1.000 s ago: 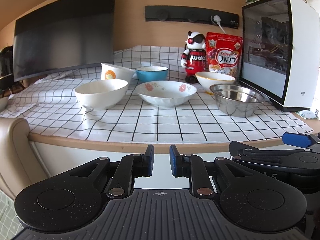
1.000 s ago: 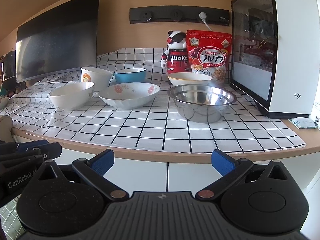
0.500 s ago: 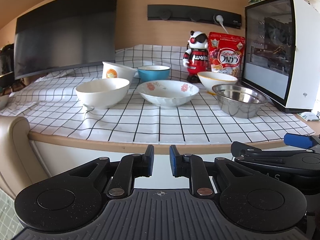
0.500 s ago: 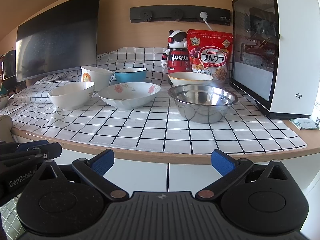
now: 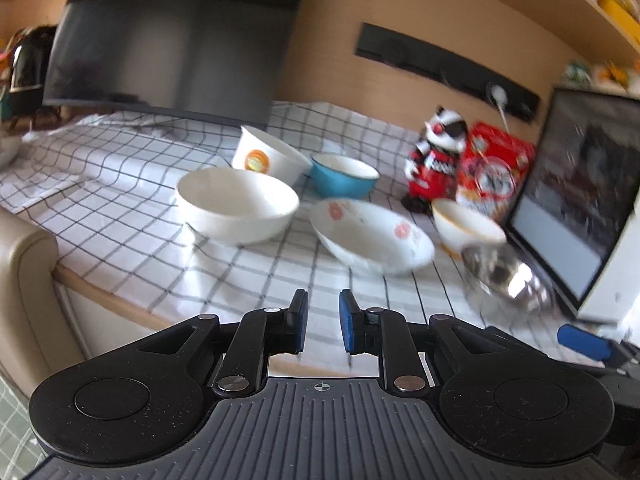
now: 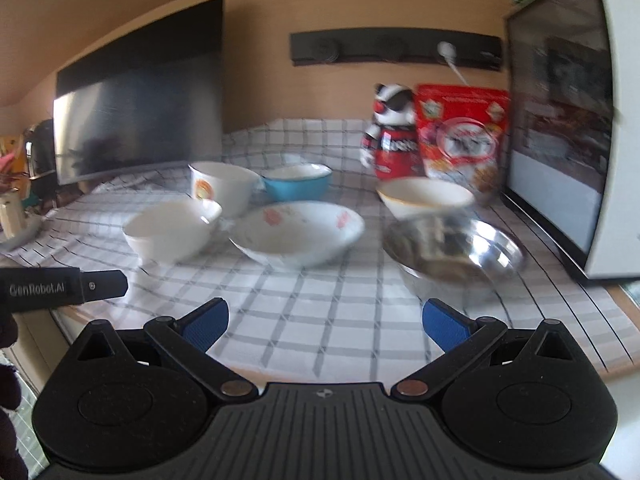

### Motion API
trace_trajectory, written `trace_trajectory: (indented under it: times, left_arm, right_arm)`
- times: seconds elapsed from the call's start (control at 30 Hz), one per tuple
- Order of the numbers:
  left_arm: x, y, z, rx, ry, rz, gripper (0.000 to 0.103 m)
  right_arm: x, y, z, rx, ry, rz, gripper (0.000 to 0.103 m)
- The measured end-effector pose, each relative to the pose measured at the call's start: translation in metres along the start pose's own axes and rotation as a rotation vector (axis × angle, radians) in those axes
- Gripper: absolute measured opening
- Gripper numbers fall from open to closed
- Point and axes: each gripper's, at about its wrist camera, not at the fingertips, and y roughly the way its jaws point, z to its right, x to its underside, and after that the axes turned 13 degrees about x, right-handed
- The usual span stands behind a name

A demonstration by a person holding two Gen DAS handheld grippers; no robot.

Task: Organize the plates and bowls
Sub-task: 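Reach both tools toward the plain white bowl and grip its rim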

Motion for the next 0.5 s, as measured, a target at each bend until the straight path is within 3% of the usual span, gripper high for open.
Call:
trace_trajectory:
  times: [0.13, 0.37, 0.5]
  left_arm:
    - [-0.032, 0.01, -0.032, -0.03, -0.081, -0.02, 0.02]
    - [-0.078, 0.03, -0.086, -0.101, -0.138, -0.022, 0.02]
    - [-0.099, 0.05, -0.13, -0.075, -0.225, -0.014, 0.02]
  right_arm:
    - [-0.029, 0.023, -0.018, -0.077, 0.001, 0.011, 0.103]
    - [-0.079, 0.074, -0.066, -0.245, -0.021, 0.019, 0.103]
    - [-0.105, 0.105, -0.104, -0.298, -0.045, -0.008, 0.103]
